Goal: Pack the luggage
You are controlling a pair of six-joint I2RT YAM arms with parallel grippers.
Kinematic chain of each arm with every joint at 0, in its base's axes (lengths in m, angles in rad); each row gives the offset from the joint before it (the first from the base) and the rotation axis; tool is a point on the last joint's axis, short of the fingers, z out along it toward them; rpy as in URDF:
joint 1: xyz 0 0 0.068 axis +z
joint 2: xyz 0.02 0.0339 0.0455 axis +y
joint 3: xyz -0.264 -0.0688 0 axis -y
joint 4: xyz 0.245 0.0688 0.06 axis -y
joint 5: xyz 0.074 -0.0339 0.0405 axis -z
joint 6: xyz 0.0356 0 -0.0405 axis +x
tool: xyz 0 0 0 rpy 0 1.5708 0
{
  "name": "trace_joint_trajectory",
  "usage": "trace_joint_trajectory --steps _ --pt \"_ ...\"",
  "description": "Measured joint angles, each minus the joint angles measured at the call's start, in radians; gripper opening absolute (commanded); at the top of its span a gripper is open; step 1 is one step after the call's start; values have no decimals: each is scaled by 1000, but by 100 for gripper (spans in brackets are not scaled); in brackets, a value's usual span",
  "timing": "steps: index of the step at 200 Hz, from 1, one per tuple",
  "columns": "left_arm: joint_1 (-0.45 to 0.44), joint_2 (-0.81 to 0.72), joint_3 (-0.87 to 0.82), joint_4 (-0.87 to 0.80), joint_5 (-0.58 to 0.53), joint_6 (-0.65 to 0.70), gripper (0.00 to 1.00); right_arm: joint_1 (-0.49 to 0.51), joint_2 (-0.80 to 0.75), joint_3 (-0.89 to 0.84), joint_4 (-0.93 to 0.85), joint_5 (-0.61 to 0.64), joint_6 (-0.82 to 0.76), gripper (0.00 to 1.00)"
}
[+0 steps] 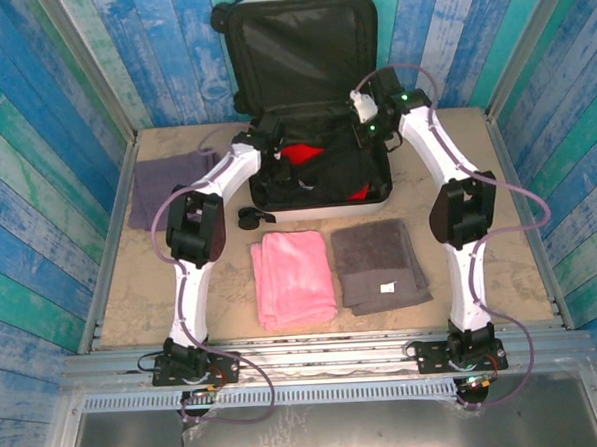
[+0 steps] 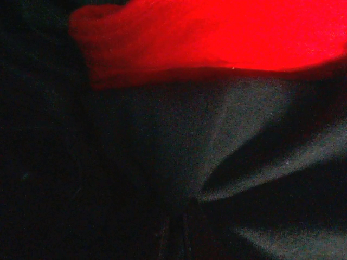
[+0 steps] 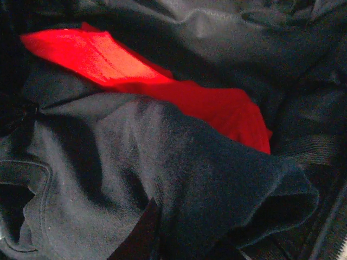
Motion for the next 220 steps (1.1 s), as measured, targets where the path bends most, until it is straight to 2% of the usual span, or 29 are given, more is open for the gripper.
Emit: trace_joint_trajectory --steps 48,111,122,131,158,164,169,174,178,180,185,201,207,220 --pt "0 -133 -95 103 -23 5 0 3 -165 -211 181 45 -39 0" --pt "10 -181 -157 267 -63 16 0 3 -213 -364 369 110 -49 1" --pt "12 -181 -169 300 -68 25 0 3 -206 -364 381 116 -47 6" --pt "13 -181 -176 327 -73 34 0 3 -200 -361 394 122 -45 18" --pt "17 -179 -165 385 -82 70 0 0 -133 -308 389 168 -22 32" --pt "18 -179 -156 388 -83 79 0 -1 -115 -292 383 181 -16 39" --pt "18 -176 -147 390 -84 86 1 -2 -101 -281 378 191 -5 49" --pt "18 -174 -138 392 -85 91 5 -3 -88 -269 368 205 -5 63" --pt "18 -172 -129 396 -85 96 12 -5 -82 -263 361 212 0 70" --pt "18 -171 -126 398 -85 100 19 -6 -77 -260 357 215 4 72" --pt "18 -166 -115 403 -86 105 35 -8 -69 -253 343 225 10 74" --pt "18 -143 -78 419 -92 122 72 -14 -53 -228 297 250 23 79" --pt "19 -135 -68 425 -94 126 80 -17 -50 -215 277 262 27 79" --pt "21 -130 -66 435 -100 130 87 -24 -49 -182 237 277 39 79"
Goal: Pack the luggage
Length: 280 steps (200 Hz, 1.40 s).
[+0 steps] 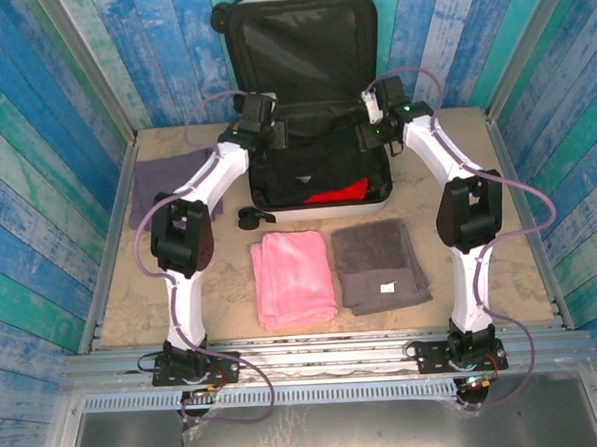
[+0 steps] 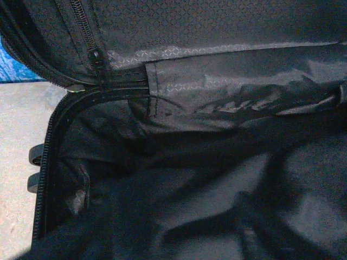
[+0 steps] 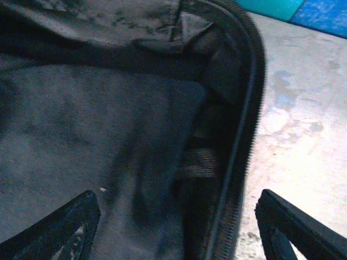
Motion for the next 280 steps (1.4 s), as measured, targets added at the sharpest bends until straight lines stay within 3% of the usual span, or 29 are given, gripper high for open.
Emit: trace_joint_trajectory --steps 17,32,51,71,89,111,147,184,199,217,248,267,280 --pt "2 0 -9 17 -9 4 89 -12 0 68 -53 3 18 74" --pt "2 -1 -20 30 -21 6 83 -19 0 129 -85 -9 33 61" --pt "3 -2 -27 30 -36 7 58 -23 -6 176 -95 -46 50 35" --pt "3 -2 -27 28 -32 5 33 -14 -10 189 -95 -106 82 21" --pt "4 -2 -27 9 -11 -27 17 1 -2 198 -98 -156 110 16" --pt "3 -6 -52 -6 33 -71 8 20 42 232 -93 -202 139 14" --pt "3 -18 -221 9 82 -129 6 35 132 215 -93 -179 161 14" --pt "-2 -25 -273 21 122 -166 2 23 180 124 -112 -115 167 15" --pt "-1 -25 -275 21 134 -171 4 17 180 114 -114 -114 171 17" --pt "0 -25 -275 28 144 -174 15 11 180 119 -119 -114 172 22" --pt "0 -26 -270 56 147 -168 56 3 180 152 -158 -116 166 40" --pt "-1 -39 -268 83 118 -151 59 0 170 162 -170 -127 163 53" --pt "-1 -74 -272 99 79 -138 74 -3 152 162 -183 -143 156 60"
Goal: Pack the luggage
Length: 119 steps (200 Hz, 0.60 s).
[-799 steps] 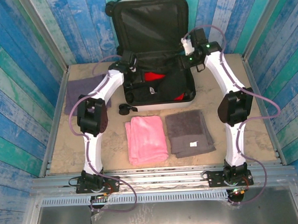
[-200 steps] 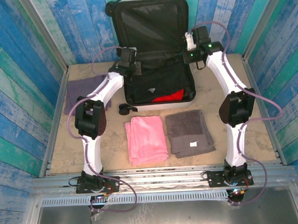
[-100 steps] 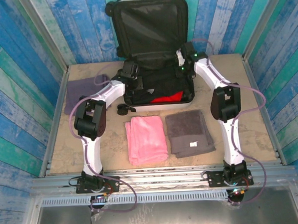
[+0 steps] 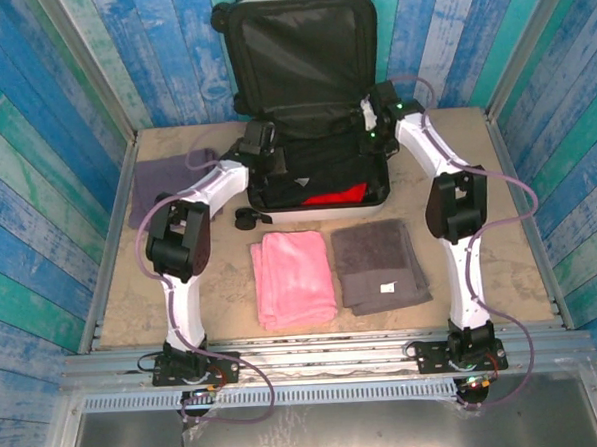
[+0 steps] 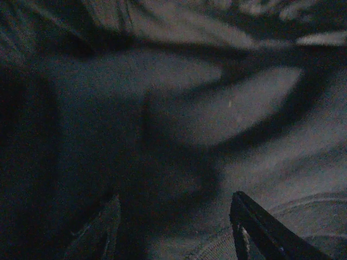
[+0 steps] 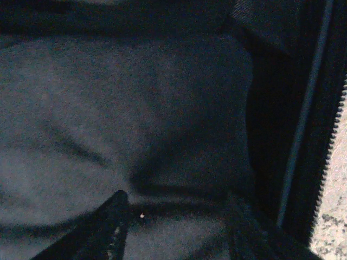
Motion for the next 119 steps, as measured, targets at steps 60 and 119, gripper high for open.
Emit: trace_joint_trajectory --steps 60,119 --pt "34 -484 -56 2 -322 23 93 -2 -211 7 -28 -53 -24 75" --pt "362 -876 -560 -44 -389 -315 93 2 -381 -64 -43 -152 -57 77"
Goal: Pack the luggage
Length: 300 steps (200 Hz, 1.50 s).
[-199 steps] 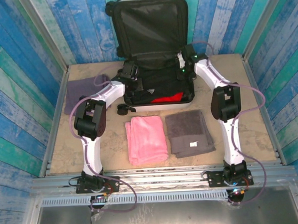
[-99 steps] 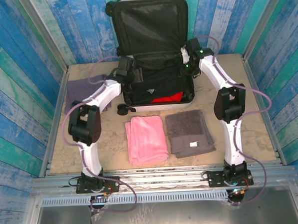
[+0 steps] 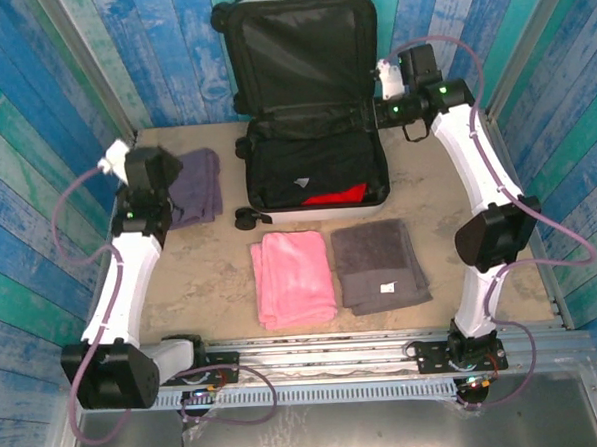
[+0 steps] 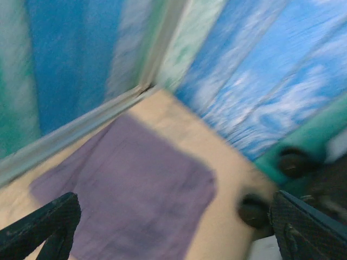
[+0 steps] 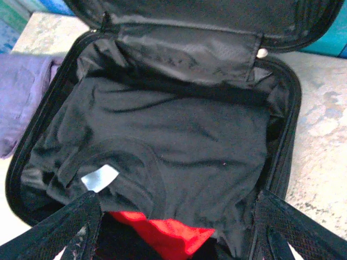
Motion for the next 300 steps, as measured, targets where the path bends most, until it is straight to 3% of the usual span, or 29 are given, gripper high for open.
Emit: trace_joint_trajectory --steps 25,53,119,172,206,227,245,257,273,300 --pt "93 -12 -243 11 91 -163 93 8 -17 -84 -14 -1 -23 78" --pt "184 7 -341 61 222 -299 93 12 -32 -183 -30 23 -50 81" --pt "228 236 -368 303 438 -494 93 12 -123 -271 -51 69 -95 85" --pt "233 357 -360 368 483 -613 93 12 -156 -271 -51 96 -104 85" --pt "234 452 -299 449 501 -669 100 12 -156 -271 -51 119 -106 85" --pt "234 488 -278 485 501 -697 97 12 -168 -283 -51 151 -106 85" --pt "234 517 -258 506 502 -714 92 9 -188 -295 -51 167 -106 85" --pt "234 544 -238 517 507 -720 82 9 -201 -299 -50 175 -106 84" --pt "235 580 -220 531 508 -726 63 8 -212 -299 -48 183 -106 82" --pt "236 609 -219 536 508 -731 19 7 -218 -299 -44 199 -107 76"
